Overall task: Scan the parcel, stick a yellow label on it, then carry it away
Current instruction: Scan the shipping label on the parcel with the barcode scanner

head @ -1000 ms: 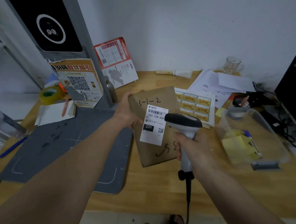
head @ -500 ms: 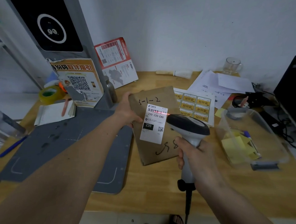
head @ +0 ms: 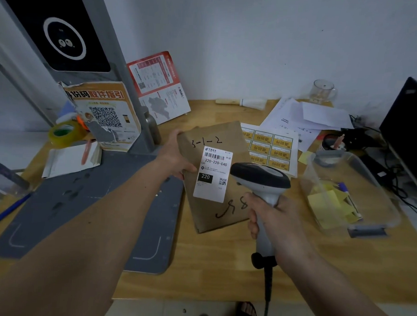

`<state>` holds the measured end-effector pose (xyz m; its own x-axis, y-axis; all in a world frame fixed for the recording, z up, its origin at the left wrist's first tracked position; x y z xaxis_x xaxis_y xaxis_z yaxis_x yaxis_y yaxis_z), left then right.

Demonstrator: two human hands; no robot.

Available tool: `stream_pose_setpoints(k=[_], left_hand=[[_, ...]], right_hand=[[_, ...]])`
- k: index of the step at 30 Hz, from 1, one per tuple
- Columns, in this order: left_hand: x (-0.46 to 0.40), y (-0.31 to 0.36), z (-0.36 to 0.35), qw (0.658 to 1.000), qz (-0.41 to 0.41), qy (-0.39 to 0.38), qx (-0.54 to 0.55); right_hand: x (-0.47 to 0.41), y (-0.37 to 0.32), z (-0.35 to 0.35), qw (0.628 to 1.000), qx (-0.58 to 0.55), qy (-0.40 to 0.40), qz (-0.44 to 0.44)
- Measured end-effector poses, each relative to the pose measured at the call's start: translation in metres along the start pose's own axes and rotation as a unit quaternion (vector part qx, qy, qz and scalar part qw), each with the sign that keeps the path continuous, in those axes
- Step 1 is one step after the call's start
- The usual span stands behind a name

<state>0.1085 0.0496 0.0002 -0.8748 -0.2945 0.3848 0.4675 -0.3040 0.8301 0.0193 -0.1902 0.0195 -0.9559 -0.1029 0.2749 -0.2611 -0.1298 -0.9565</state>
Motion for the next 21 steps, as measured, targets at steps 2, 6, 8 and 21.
stream_pose_setpoints(k=[2, 6, 8, 21], left_hand=[[0.000, 0.000, -0.001, 1.000, 0.002, -0.007, -0.001], [-0.003, -0.003, -0.002, 1.000, 0.015, -0.015, -0.001], [-0.004, -0.005, -0.002, 1.000, 0.027, -0.016, 0.001], [-0.024, -0.020, -0.014, 0.997, 0.081, -0.015, 0.002]], right_hand=[[-0.003, 0.003, 0.003, 1.000, 0.005, -0.005, -0.009], [-0.012, 0.007, 0.013, 1.000, 0.002, 0.006, -0.022], [-0.015, 0.007, 0.017, 1.000, -0.006, 0.010, -0.025], [-0.021, 0.000, 0.026, 0.999, 0.000, -0.033, -0.028]])
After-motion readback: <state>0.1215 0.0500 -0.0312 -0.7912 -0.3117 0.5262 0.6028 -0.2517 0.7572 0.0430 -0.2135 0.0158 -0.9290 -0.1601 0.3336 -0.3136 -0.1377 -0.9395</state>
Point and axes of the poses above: each hand's wrist, its own x-axis away from the middle knuckle, its own z-axis out of the back of the hand, y = z × x, the point moved 8 cm from there along -x, towards the middle knuckle, and after that the axes turned 4 degrees about x, right-handed, at the moved point
